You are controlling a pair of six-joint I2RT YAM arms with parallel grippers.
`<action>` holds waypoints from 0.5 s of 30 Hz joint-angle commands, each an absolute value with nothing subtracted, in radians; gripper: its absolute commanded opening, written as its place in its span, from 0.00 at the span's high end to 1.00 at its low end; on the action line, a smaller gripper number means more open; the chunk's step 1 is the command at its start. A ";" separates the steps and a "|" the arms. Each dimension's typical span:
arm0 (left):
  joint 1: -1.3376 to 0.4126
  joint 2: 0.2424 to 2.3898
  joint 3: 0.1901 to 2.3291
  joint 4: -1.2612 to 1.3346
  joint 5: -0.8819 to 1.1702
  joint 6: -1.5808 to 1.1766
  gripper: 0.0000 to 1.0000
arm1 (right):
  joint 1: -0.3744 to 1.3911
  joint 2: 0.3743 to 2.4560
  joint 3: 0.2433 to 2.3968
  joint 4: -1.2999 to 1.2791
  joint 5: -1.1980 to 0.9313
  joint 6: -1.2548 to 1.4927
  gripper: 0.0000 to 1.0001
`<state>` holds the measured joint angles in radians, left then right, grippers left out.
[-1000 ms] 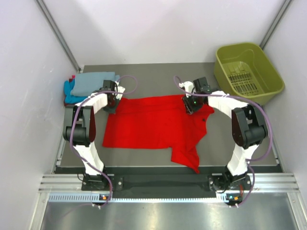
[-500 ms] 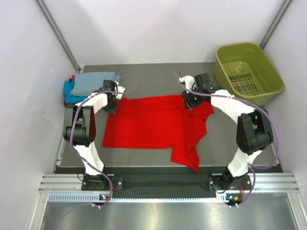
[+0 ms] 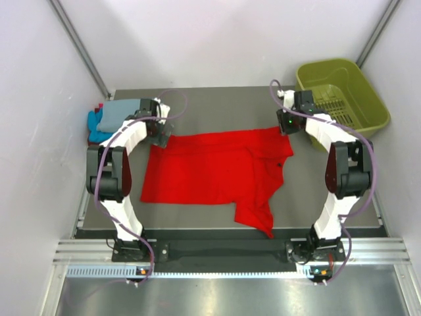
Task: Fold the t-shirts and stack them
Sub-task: Fold the tshirt
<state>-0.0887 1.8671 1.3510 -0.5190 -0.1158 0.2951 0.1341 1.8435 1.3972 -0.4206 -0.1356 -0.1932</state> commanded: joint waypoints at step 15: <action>-0.170 1.823 1.460 -0.669 -0.029 0.226 0.01 | 0.069 1.910 1.371 -0.382 -0.133 -0.179 0.60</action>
<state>-0.1768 1.8442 1.4254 -0.6113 0.0017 0.2527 0.0753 1.9190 1.3785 -0.4114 -0.1257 -0.1867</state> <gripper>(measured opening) 0.986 0.393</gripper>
